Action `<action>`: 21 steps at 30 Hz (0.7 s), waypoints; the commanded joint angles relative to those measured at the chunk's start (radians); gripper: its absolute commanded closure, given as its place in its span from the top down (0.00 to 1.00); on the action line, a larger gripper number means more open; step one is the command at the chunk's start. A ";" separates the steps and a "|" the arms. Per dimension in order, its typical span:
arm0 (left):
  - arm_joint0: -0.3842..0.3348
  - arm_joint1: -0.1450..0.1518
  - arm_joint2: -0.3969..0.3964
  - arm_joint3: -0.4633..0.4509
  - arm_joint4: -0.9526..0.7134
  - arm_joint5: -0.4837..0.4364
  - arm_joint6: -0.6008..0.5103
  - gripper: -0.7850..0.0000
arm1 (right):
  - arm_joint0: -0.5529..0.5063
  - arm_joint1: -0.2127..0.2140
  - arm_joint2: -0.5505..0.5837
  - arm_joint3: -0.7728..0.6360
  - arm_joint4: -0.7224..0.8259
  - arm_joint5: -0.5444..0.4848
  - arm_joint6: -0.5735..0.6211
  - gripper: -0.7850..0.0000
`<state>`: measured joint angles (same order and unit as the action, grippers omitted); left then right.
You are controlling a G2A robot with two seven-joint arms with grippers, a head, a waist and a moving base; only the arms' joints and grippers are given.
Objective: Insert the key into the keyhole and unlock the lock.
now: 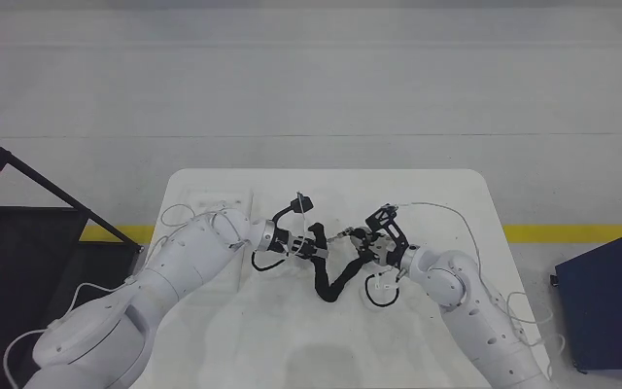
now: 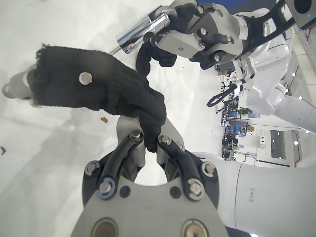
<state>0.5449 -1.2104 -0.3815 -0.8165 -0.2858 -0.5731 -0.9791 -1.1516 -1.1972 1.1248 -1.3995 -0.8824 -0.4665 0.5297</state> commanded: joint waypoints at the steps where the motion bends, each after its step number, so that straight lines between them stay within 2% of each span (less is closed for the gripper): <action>1: -0.002 -0.008 0.000 0.013 0.011 0.002 0.002 0.00 | 0.003 0.000 -0.004 0.000 -0.002 0.004 0.022 0.00; 2: -0.001 -0.012 -0.004 0.021 0.006 0.001 0.009 0.00 | 0.004 0.001 -0.005 -0.001 -0.004 0.007 0.031 0.00; 3: -0.003 -0.015 -0.005 0.030 0.012 0.003 0.013 0.05 | 0.005 0.002 -0.004 -0.003 -0.011 0.012 0.035 0.00; 4: -0.005 -0.018 -0.006 0.038 0.021 0.007 0.014 0.31 | 0.006 0.003 -0.004 -0.005 -0.020 0.017 0.040 0.04; 5: -0.006 -0.021 -0.006 0.043 0.030 0.010 0.015 0.48 | 0.006 0.003 -0.002 -0.008 -0.025 0.022 0.043 0.23; 6: -0.007 -0.023 -0.007 0.049 0.042 0.013 0.016 0.91 | 0.004 0.004 -0.001 -0.010 -0.030 0.026 0.045 0.59; 7: -0.009 -0.025 -0.008 0.052 0.052 0.015 0.020 1.00 | 0.003 0.005 -0.001 -0.014 -0.032 0.027 0.048 0.89; 8: -0.010 -0.026 -0.010 0.053 0.062 0.015 0.025 1.00 | 0.001 0.005 0.000 -0.018 -0.031 0.028 0.050 1.00; 15: -0.019 -0.017 -0.047 0.020 0.114 0.004 0.040 1.00 | -0.016 0.009 0.006 -0.060 -0.026 0.032 0.047 1.00; 21: -0.020 0.030 -0.101 -0.072 0.218 0.045 0.021 1.00 | -0.040 0.016 0.025 -0.119 -0.034 0.034 0.040 1.00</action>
<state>0.5237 -1.1908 -0.4728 -0.8673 -0.0927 -0.5448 -0.9510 -1.1878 -1.1823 1.1455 -1.5072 -0.9142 -0.4336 0.5710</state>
